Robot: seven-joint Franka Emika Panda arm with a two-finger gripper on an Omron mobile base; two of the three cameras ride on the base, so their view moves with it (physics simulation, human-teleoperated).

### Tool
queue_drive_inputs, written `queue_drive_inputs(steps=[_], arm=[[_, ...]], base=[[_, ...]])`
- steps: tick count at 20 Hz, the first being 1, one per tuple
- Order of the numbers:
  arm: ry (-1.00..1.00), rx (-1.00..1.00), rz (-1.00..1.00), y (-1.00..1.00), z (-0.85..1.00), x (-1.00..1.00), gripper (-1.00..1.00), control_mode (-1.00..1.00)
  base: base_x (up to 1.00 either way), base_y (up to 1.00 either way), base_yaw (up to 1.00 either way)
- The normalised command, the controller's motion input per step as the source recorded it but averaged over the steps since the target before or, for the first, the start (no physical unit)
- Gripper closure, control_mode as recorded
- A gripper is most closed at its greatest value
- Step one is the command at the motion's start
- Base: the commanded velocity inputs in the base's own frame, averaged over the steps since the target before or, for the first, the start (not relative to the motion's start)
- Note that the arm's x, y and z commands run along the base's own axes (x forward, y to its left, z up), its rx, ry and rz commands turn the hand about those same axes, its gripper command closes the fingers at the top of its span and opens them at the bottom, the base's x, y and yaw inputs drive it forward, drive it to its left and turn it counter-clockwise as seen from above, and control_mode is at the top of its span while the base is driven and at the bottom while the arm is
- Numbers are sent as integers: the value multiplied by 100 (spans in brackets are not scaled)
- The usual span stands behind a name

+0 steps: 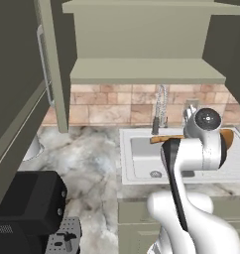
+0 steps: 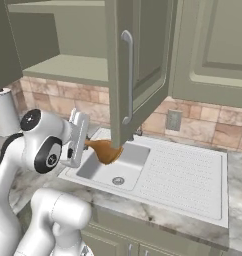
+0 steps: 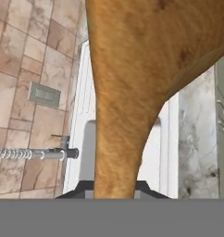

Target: Organize the utensils by type. Pick up the wooden spoons from the counter and place them in the open cabinet. Then pick up the metallic utensils from the counter and place them in the open drawer.

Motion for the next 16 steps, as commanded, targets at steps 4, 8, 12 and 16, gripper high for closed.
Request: queue_drive_inputs(steps=[4, 8, 12, 16], arm=[[-5, -4, -17, 26, 5, 17, 100, -100], [-4, -8, -1, 32, 26, 0, 100, -100], [-17, -9, 0, 26, 62, -2, 100, -100], [-21, -4, 0, 10, 72, 0, 100, -100]], base=[[0, 0, 0], [0, 0, 0], [0, 0, 0], [0, 0, 0]])
